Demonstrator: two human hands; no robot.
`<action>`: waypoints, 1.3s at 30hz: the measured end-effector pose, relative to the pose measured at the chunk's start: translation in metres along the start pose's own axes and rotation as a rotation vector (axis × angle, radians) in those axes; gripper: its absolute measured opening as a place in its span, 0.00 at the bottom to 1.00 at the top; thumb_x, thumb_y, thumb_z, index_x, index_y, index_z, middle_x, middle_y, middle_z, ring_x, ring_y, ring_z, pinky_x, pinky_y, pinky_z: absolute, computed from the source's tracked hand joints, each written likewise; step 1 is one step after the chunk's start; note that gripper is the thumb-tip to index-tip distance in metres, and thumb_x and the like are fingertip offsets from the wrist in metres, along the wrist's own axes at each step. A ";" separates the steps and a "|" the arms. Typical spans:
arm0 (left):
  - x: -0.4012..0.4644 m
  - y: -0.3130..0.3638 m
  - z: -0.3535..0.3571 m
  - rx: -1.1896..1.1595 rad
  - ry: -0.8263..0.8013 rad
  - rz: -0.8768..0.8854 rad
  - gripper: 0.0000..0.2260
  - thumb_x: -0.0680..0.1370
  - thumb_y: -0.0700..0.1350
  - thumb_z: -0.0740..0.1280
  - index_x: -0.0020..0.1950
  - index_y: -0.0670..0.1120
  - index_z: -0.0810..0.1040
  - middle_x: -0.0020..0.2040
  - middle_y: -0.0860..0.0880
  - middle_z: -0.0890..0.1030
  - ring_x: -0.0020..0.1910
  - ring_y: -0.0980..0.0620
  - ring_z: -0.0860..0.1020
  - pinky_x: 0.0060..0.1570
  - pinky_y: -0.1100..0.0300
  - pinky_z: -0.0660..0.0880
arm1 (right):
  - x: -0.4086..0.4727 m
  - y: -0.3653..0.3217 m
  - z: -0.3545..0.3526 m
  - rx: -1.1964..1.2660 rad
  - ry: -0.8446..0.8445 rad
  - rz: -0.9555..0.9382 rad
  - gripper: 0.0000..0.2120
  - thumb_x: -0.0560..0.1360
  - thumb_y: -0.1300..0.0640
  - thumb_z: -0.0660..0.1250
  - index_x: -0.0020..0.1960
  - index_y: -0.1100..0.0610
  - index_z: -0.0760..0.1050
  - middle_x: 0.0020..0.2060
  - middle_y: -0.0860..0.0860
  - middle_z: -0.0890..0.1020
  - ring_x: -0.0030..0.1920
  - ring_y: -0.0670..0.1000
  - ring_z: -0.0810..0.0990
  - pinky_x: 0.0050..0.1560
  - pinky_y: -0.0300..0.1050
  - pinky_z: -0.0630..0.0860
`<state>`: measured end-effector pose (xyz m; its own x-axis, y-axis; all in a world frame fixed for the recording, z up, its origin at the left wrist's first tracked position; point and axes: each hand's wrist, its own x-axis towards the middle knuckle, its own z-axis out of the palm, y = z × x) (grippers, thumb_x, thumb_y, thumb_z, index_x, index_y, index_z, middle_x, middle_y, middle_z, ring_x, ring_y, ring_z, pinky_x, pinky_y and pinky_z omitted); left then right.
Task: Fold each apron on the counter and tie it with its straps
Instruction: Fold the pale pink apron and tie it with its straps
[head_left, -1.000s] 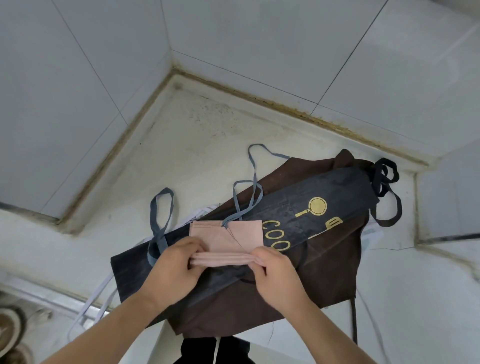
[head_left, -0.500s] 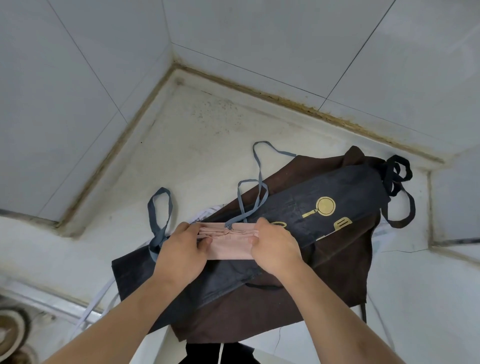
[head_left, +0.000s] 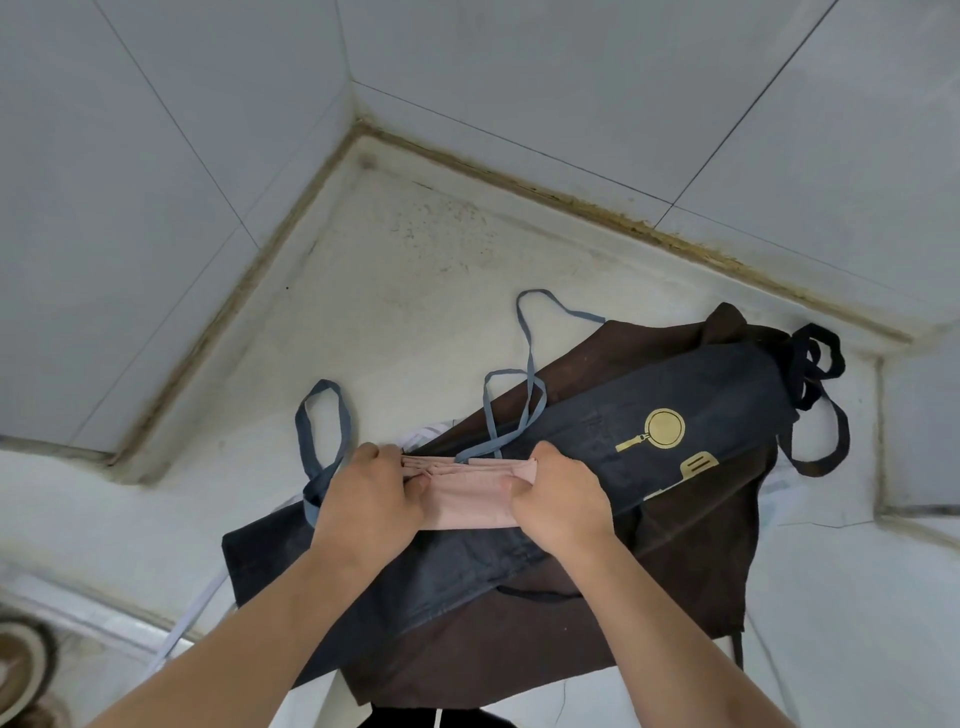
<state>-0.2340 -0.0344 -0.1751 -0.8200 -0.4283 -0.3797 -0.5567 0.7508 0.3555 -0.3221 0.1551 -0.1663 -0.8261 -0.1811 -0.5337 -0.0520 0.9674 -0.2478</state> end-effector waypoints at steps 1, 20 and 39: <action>0.000 0.000 0.000 -0.007 0.006 -0.007 0.13 0.83 0.53 0.65 0.57 0.43 0.78 0.49 0.51 0.71 0.44 0.52 0.72 0.44 0.60 0.68 | -0.002 -0.002 0.000 -0.042 0.042 0.011 0.18 0.80 0.44 0.65 0.63 0.52 0.66 0.54 0.53 0.80 0.52 0.56 0.81 0.48 0.52 0.81; -0.007 -0.001 0.024 0.020 -0.028 0.461 0.09 0.78 0.46 0.61 0.56 0.49 0.77 0.51 0.51 0.78 0.49 0.48 0.77 0.49 0.53 0.74 | -0.003 -0.005 0.004 0.053 0.023 -0.198 0.16 0.76 0.52 0.68 0.61 0.47 0.66 0.58 0.45 0.67 0.54 0.51 0.75 0.55 0.52 0.77; -0.009 0.048 -0.088 0.161 -0.300 0.413 0.10 0.75 0.58 0.63 0.45 0.54 0.79 0.47 0.54 0.79 0.50 0.51 0.77 0.51 0.55 0.70 | -0.059 -0.010 -0.080 -0.036 0.049 -0.426 0.18 0.77 0.60 0.72 0.49 0.45 0.64 0.38 0.45 0.78 0.38 0.46 0.77 0.42 0.56 0.78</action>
<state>-0.2647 -0.0385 -0.0795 -0.8793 0.0639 -0.4720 -0.1492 0.9041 0.4004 -0.3177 0.1704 -0.0675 -0.7522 -0.5579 -0.3507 -0.4132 0.8139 -0.4086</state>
